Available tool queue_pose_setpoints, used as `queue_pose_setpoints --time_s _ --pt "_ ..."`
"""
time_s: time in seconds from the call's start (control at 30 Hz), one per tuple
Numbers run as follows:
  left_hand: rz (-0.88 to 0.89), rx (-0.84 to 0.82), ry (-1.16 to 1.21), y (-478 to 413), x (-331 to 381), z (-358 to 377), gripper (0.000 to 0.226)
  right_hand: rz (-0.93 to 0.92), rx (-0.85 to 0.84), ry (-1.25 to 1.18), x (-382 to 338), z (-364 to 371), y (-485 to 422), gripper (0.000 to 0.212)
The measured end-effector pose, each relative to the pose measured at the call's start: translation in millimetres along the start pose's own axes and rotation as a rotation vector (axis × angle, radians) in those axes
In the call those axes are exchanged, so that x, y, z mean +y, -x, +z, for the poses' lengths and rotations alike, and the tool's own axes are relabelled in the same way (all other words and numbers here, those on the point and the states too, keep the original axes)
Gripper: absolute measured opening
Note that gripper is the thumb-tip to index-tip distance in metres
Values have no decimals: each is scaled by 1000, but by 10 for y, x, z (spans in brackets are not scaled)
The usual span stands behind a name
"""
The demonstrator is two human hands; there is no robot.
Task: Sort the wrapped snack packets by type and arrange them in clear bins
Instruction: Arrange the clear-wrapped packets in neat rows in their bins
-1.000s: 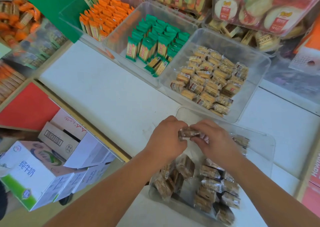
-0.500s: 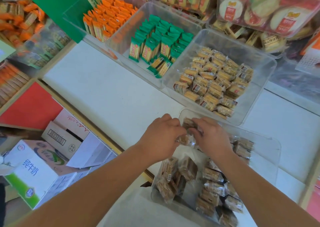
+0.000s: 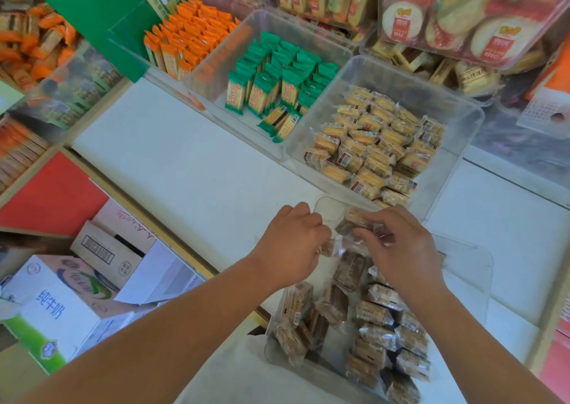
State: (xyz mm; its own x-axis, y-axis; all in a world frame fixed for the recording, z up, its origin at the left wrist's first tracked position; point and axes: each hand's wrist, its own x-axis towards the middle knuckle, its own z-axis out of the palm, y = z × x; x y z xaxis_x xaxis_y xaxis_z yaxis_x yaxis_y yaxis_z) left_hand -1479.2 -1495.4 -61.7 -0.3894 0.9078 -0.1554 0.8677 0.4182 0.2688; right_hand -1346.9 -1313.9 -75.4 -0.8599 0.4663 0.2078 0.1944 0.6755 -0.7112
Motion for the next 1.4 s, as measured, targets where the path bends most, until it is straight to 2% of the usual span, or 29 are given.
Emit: queue_pose_setpoints --time_s 0.13,0.27,0.43,0.6,0.77,0.83,0.93,1.0,1.07,1.1,1.2,1.3,1.4 --pt "31 -5 -115 -271 81 55 28 76 36 -9 7 -160 109 19" --pt "19 27 -118 -453 75 -48 32 160 83 -55 40 -255 177 18" --pt "75 -28 -199 -499 1 5 37 137 82 -62 58 -242 279 19" --pt "72 -25 -299 -501 29 81 29 106 -9 76 212 0 318 21" --pt "51 -65 -367 -506 130 130 24 61 22 87 254 27 273 20" --pt "42 -96 -335 -516 206 162 18 39 -17 73 225 10 315 21" --pt "-37 -115 -308 -570 236 161 24 11 -108 63 143 73 410 22" --pt "-18 -16 -244 -556 195 150 29 11 -133 64 90 194 452 24" --pt "20 169 -57 -480 13 196 36 29 -137 75 65 341 418 25" --pt "27 232 42 -401 -83 196 34 44 -142 85 63 413 386 25" --pt "44 314 112 -106 -241 65 16 95 -168 127 83 608 269 21" --pt "18 307 179 106 -231 15 14 144 -213 203 142 772 155 19" --pt "7 206 215 211 -108 116 13 163 -279 297 142 821 76 15"
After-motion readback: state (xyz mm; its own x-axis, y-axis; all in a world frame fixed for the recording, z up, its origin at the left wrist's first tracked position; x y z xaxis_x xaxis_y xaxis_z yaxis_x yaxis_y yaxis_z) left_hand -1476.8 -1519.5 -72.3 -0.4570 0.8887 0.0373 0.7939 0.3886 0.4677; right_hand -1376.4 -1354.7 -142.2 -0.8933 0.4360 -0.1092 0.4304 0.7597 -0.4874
